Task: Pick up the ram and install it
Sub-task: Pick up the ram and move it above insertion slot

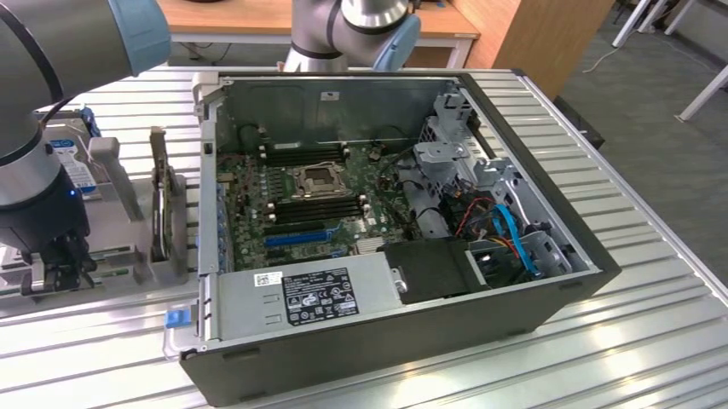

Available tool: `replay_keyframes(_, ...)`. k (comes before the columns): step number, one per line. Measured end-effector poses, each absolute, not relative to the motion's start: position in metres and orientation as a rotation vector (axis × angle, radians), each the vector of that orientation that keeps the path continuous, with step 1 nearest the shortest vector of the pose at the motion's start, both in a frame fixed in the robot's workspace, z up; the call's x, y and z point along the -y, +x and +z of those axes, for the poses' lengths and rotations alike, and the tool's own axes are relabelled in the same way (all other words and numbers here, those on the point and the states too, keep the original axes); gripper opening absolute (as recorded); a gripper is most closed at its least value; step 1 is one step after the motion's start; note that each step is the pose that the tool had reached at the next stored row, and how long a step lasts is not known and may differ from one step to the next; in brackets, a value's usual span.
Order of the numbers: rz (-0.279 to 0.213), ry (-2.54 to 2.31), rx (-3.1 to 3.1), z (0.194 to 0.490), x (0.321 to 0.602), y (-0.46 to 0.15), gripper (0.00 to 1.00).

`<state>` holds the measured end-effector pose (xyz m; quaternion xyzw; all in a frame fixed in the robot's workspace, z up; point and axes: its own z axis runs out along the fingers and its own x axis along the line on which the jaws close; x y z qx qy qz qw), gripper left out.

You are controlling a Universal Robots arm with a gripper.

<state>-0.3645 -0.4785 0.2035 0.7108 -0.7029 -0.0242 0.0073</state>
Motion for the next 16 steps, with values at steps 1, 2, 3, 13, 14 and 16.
replay_keyframes(1, -0.076, 2.223, 2.198, 0.2035, 0.4785, -0.3645, 0.3)
replay_keyframes(2, -0.076, 2.223, 2.198, 0.2035, 0.4782, -0.3645, 0.3)
replay_keyframes(3, -0.076, 2.223, 2.198, 0.2035, 0.4782, -0.3645, 0.3)
replay_keyframes(13, -0.076, 2.223, 2.198, 0.2034, 0.4782, -0.3645, 0.28)
replay_keyframes(14, -0.076, 2.223, 2.198, 0.2034, 0.4782, -0.3645, 0.28)
replay_keyframes(16, -0.076, 2.223, 2.198, 0.2034, 0.4782, -0.3645, 0.22)
